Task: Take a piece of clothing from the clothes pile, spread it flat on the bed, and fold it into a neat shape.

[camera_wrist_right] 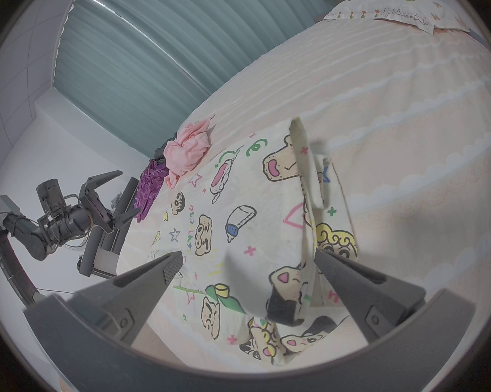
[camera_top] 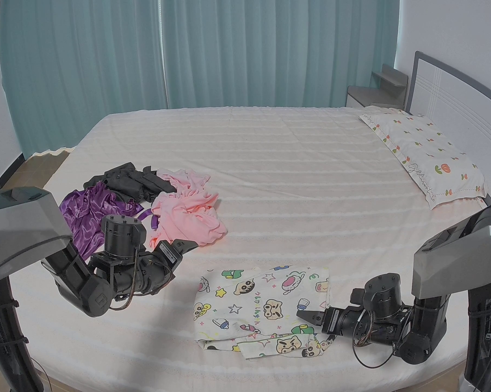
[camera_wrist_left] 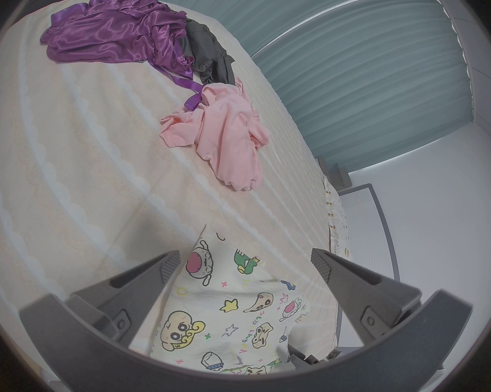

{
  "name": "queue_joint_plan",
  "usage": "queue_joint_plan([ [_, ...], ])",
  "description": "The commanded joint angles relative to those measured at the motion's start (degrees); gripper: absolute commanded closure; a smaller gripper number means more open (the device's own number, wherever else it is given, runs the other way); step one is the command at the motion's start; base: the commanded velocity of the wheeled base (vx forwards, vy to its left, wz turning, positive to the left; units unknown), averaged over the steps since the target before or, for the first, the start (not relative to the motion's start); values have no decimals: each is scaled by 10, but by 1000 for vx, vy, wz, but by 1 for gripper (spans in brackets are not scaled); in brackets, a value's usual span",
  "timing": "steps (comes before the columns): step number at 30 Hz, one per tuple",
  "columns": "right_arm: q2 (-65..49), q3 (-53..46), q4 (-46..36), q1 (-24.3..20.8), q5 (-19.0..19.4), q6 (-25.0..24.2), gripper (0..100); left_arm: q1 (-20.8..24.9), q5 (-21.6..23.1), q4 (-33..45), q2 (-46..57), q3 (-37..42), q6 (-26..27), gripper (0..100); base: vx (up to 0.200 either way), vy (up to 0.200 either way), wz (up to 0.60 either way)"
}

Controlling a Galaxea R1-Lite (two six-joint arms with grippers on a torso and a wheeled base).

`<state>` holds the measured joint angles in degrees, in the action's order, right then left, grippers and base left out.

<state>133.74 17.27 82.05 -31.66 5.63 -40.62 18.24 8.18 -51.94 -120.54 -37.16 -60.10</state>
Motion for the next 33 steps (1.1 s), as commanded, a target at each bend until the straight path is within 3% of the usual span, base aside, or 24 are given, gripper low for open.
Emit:
queue_joint_plan([
  [1,6,0,-1,-3,-1,1,0,0,0,0,1,1,0,0,0,0,0],
  [12,11,12,-3,-4,0,18,0,-2,0,-1,0,0,0,0,0,0,0],
  [13,11,14,-6,-5,0,19,100,-2,0,0,0,0,0,0,0,0,0],
  [33,-73,-91,-7,0,0,23,100,-3,-3,-1,0,2,1,0,0,0,0],
])
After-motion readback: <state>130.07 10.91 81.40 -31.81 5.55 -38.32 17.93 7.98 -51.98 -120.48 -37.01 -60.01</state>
